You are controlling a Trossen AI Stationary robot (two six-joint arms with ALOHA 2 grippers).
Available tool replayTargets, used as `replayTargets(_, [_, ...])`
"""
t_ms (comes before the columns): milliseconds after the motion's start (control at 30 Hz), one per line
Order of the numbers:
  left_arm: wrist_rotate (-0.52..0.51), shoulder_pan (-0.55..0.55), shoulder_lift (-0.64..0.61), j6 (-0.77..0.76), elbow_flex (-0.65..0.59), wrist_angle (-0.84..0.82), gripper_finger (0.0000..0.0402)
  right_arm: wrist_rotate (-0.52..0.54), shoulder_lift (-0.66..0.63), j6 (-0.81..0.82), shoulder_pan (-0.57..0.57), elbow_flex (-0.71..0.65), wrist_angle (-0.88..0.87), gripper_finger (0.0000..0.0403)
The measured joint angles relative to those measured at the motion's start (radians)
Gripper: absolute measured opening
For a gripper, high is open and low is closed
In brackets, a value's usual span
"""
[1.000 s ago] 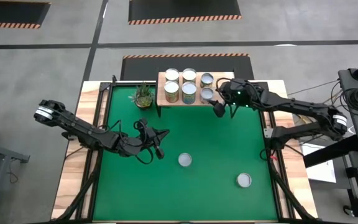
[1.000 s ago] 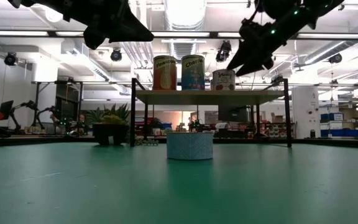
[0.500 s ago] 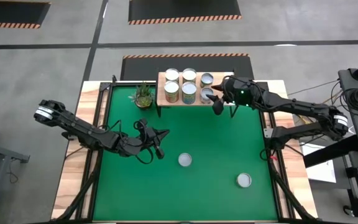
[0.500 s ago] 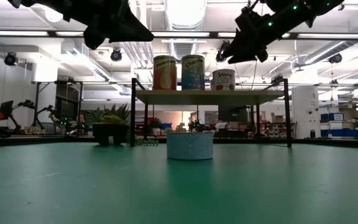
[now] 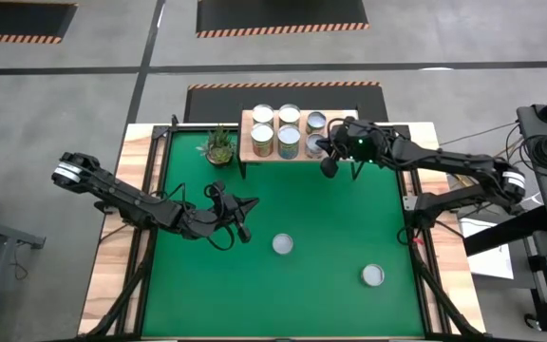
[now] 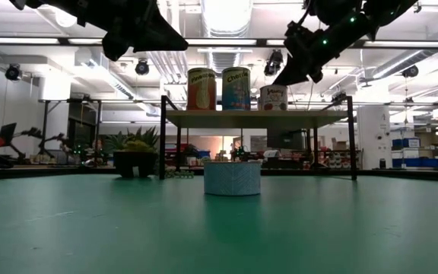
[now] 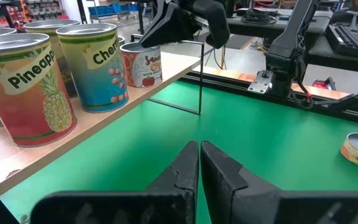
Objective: Pick and place cans onto a shelf
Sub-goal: Put the canned meatball sauce on the shelf
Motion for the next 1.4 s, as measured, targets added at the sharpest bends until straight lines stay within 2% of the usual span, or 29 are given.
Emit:
replayTargets(633, [0.0,0.0,0.0,-0.003,0.0,0.0,0.0,0.001,-0.029,0.001,0.0,0.003,-0.071,0.0009])
replayTargets(1000, [0.0,0.0,0.0,-0.006,0.0,0.0,0.0,0.0,-0.041,0.002,0.0,0.002,-0.027,0.0009])
replayTargets(1200, [0.0,0.0,0.0,-0.008,0.0,0.0,0.0,-0.084,-0.024,-0.001,0.005,0.002,-0.019,0.0009])
replayTargets(1400, [0.0,0.0,0.0,-0.008,0.0,0.0,0.0,-0.08,0.01,-0.002,0.003,0.002,0.021,0.0009])
